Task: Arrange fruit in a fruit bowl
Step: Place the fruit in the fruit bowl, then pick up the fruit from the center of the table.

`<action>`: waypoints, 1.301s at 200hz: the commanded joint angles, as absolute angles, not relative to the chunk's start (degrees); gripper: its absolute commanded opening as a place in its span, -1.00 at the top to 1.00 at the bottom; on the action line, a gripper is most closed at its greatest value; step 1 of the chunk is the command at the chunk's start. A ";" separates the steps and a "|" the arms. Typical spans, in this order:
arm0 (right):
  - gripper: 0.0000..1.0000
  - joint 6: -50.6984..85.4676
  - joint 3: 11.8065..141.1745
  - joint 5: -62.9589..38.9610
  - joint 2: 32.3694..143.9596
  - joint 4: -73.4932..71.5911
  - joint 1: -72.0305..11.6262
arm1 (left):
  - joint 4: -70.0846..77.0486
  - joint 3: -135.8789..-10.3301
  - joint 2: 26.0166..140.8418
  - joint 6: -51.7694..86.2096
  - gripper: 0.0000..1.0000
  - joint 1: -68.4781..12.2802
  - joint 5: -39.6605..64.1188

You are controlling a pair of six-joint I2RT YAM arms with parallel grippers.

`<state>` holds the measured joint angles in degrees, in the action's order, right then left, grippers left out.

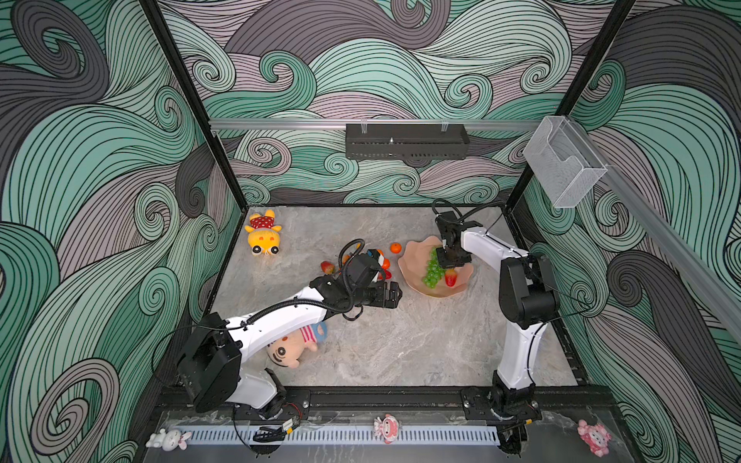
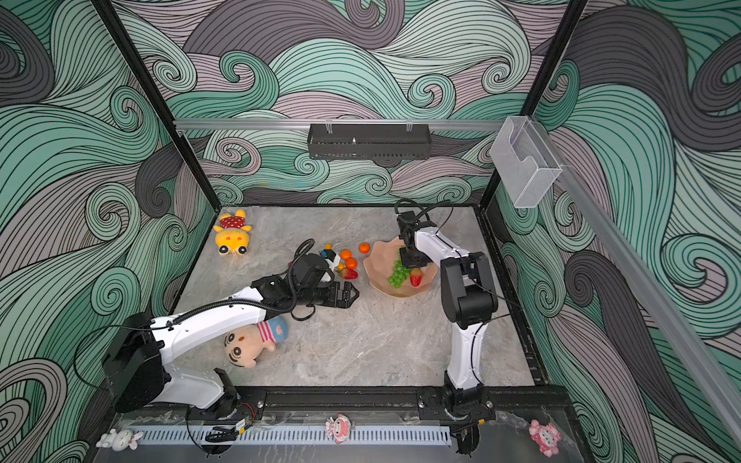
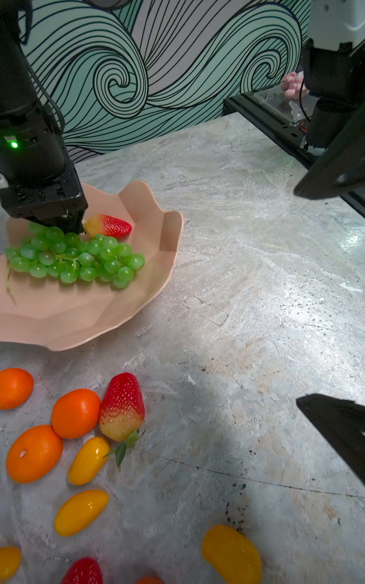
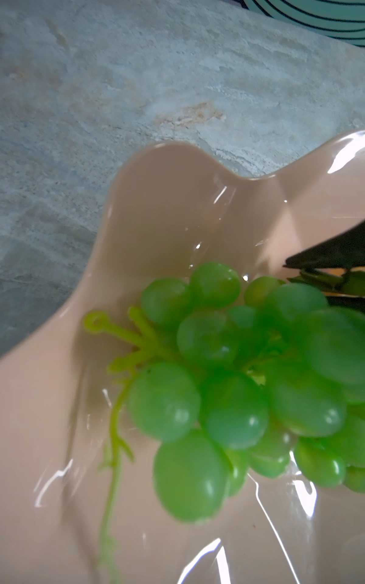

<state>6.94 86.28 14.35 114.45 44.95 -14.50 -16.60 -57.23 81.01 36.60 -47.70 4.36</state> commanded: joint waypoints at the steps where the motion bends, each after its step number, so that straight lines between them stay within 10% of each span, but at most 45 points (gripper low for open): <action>1: 0.54 7.65 87.14 13.16 113.79 44.92 -14.41 | -15.73 -56.97 80.43 36.25 -0.97 -47.95 2.55; 100: -0.07 10.52 80.38 10.06 100.79 43.17 -16.19 | -22.05 -53.12 70.66 36.30 -0.97 -47.85 -3.79; 260: -0.02 7.86 76.72 5.24 97.10 33.46 -37.77 | -25.07 -40.38 51.97 41.06 -0.97 -39.86 -8.44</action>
